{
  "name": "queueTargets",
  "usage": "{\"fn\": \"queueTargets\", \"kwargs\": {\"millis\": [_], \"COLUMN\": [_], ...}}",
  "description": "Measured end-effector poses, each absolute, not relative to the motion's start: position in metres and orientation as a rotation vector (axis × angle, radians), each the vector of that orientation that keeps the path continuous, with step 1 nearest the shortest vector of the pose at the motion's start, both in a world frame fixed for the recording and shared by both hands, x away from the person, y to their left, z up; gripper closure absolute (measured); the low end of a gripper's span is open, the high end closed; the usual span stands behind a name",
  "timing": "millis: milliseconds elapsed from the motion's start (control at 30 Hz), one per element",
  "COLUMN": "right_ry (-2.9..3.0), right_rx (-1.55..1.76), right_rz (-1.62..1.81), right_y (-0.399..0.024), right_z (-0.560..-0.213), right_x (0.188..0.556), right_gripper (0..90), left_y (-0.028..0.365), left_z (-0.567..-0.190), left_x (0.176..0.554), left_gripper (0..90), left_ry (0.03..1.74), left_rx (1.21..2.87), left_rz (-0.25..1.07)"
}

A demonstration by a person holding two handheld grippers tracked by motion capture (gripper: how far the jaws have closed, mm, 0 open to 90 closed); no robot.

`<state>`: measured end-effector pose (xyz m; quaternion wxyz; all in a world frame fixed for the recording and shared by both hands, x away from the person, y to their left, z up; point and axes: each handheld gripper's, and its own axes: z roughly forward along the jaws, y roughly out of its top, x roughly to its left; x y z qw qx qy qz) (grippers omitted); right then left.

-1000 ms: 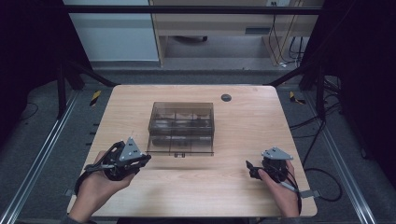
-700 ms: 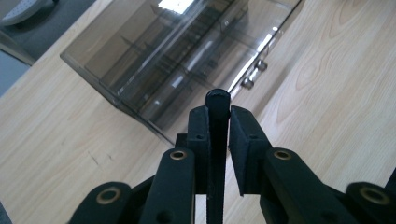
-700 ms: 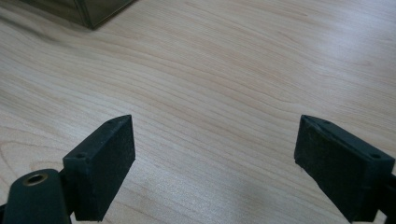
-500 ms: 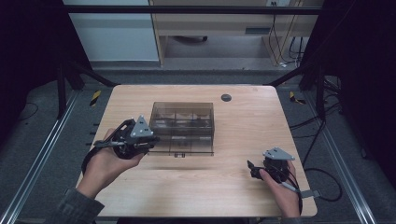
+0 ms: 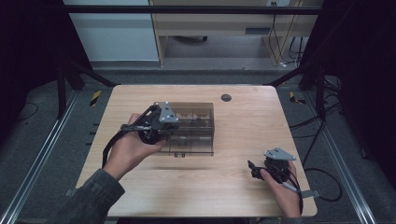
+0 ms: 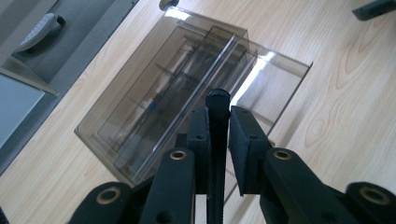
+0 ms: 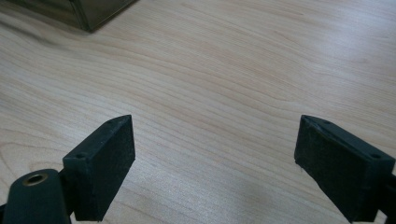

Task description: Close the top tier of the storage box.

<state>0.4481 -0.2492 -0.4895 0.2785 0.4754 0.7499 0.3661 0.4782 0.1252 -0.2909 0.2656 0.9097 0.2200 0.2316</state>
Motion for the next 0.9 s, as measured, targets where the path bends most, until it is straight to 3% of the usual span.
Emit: {"fn": "queueTargets", "kwargs": {"millis": [900], "right_ry": [2.019], "right_rx": [1.293], "right_rz": [0.963], "right_y": [-0.251], "right_z": [-0.492], "right_x": [0.449], "right_gripper": [12.2], "left_y": [0.046], "left_z": [-0.321], "left_x": [0.511], "left_gripper": [78.3], "left_ry": [0.603], "left_rx": [2.478], "left_rz": [0.533]}}
